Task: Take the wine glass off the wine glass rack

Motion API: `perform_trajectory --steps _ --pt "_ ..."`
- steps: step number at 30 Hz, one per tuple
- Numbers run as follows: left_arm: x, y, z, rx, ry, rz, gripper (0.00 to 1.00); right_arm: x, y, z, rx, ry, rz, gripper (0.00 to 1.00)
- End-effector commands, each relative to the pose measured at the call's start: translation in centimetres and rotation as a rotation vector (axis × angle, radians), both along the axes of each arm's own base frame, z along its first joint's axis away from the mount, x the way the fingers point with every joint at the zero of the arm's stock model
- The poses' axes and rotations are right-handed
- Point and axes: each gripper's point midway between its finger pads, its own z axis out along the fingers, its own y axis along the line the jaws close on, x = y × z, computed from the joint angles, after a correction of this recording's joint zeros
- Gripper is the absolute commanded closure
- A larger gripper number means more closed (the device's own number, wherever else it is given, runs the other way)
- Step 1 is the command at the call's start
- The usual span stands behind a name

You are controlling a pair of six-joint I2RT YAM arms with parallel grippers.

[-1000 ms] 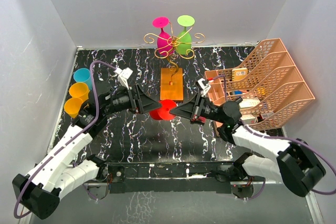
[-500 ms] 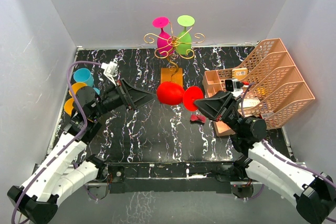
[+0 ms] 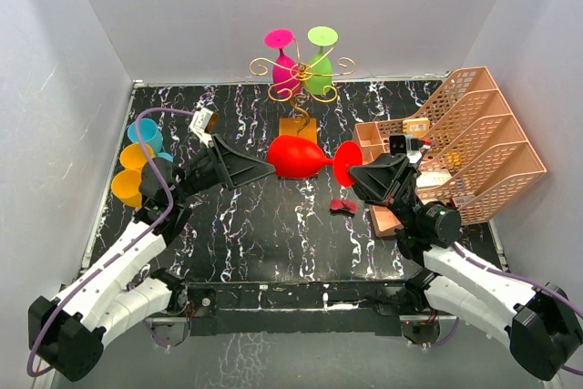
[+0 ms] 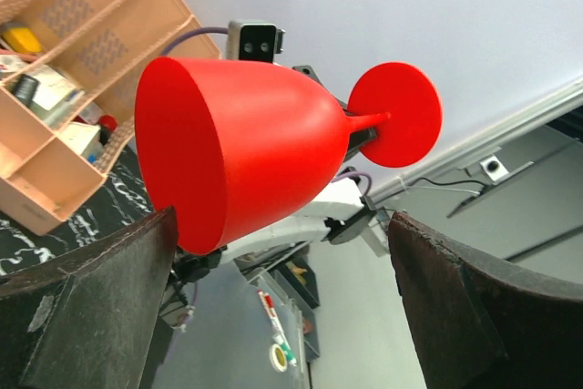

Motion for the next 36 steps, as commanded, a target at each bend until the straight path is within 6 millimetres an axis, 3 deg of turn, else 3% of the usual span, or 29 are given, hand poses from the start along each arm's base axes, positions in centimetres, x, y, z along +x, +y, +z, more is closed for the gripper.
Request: perform_trajectory --steps 1,6,13,18,23,27,33,36 --pt "-2.5 0.5 3.4 -0.119 -0.101 -0.094 0.15 -0.7 -1.4 1.2 0.09 -0.019 0.006 0.92" --pt "-2.9 0.7 3.2 -0.121 -0.129 -0.1 0.24 0.8 -1.6 -1.7 0.063 0.075 -0.056 0.83" --pt "-3.1 0.6 3.1 -0.148 -0.108 -0.135 0.42 2.3 -1.6 -3.7 0.016 0.162 -0.121 0.82" --pt "-2.2 0.3 2.5 -0.137 -0.055 -0.116 0.71 3.8 -0.9 -5.9 -0.043 0.253 -0.145 0.8" --pt "-1.9 0.3 1.7 -0.098 -0.069 -0.083 0.83 4.4 -0.7 -8.1 -0.083 0.285 -0.17 0.71" --pt "-1.3 0.2 1.2 -0.055 -0.042 -0.05 0.91 5.6 -0.2 -11.1 -0.182 0.334 -0.235 0.63" --pt "0.4 0.4 -2.3 0.109 0.026 0.068 0.98 8.0 -0.4 -16.9 -0.515 0.361 -0.472 0.42" --pt "2.0 1.2 -5.0 0.267 0.098 0.18 1.0 10.0 -2.6 -19.6 -0.732 0.437 -0.658 0.37"
